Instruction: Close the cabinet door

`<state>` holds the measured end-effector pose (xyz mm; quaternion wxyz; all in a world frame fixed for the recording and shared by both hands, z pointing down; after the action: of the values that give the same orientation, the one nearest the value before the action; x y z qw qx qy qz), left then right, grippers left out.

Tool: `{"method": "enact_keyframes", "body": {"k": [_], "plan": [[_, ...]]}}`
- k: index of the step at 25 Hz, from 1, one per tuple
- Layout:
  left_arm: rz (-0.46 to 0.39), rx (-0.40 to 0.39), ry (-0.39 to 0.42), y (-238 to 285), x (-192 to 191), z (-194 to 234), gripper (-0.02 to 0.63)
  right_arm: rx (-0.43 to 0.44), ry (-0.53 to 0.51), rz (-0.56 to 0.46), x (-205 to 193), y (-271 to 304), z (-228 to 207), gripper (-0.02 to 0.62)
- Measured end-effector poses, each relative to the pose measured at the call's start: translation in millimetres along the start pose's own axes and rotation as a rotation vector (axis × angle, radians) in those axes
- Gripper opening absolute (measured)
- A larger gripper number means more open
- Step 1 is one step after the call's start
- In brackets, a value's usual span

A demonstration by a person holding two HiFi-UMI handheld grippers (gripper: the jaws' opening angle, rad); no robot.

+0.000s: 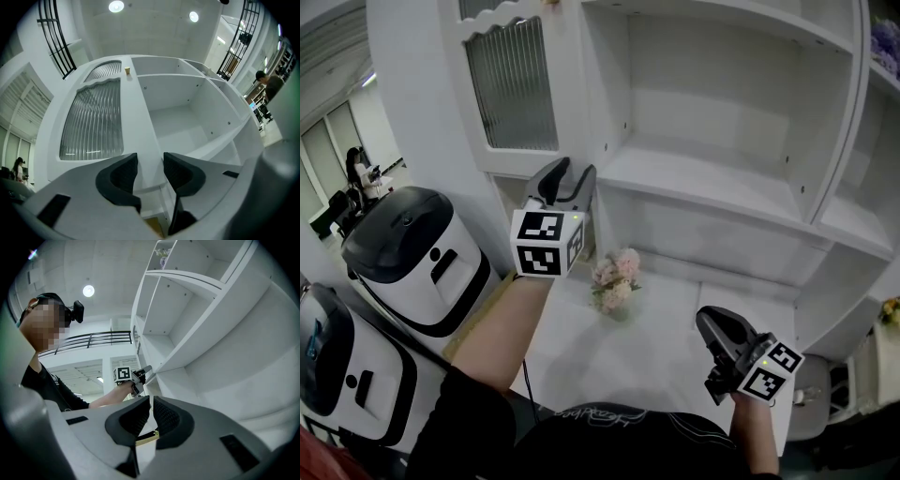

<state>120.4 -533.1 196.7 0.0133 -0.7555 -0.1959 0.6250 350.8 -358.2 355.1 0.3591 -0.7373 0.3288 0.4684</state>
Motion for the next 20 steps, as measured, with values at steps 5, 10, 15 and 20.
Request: {"method": "enact_keyframes", "body": {"k": [5, 10, 15, 20], "plan": [[0.028, -0.050, -0.083, -2.8, 3.1, 8.8, 0.126, -0.008, -0.017, -0.004, 1.2, 0.1, 9.9, 0.054], [-0.005, -0.099, -0.127, -17.3, 17.6, 18.0, 0.063, -0.017, -0.036, -0.006, 2.9, 0.4, 26.2, 0.054], [-0.003, -0.222, -0.190, -60.9, 30.4, 14.7, 0.043, -0.019, -0.035, -0.010, -2.2, 8.7, 53.1, 0.054], [0.037, -0.419, -0.279, -137.8, 28.4, -3.7, 0.037, 0.004, -0.026, 0.005, -14.1, 27.3, 98.6, 0.054]]}}
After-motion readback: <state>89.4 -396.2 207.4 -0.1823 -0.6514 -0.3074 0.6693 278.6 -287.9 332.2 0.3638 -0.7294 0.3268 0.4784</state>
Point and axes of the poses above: the fingertips, and each gripper's own axes: y forward along the fingers, z to its left, x out of its top, the point moved 3 cm from there along -y, backward along the fingers, and after that the axes turned 7 degrees about x, right-handed, at the moved point
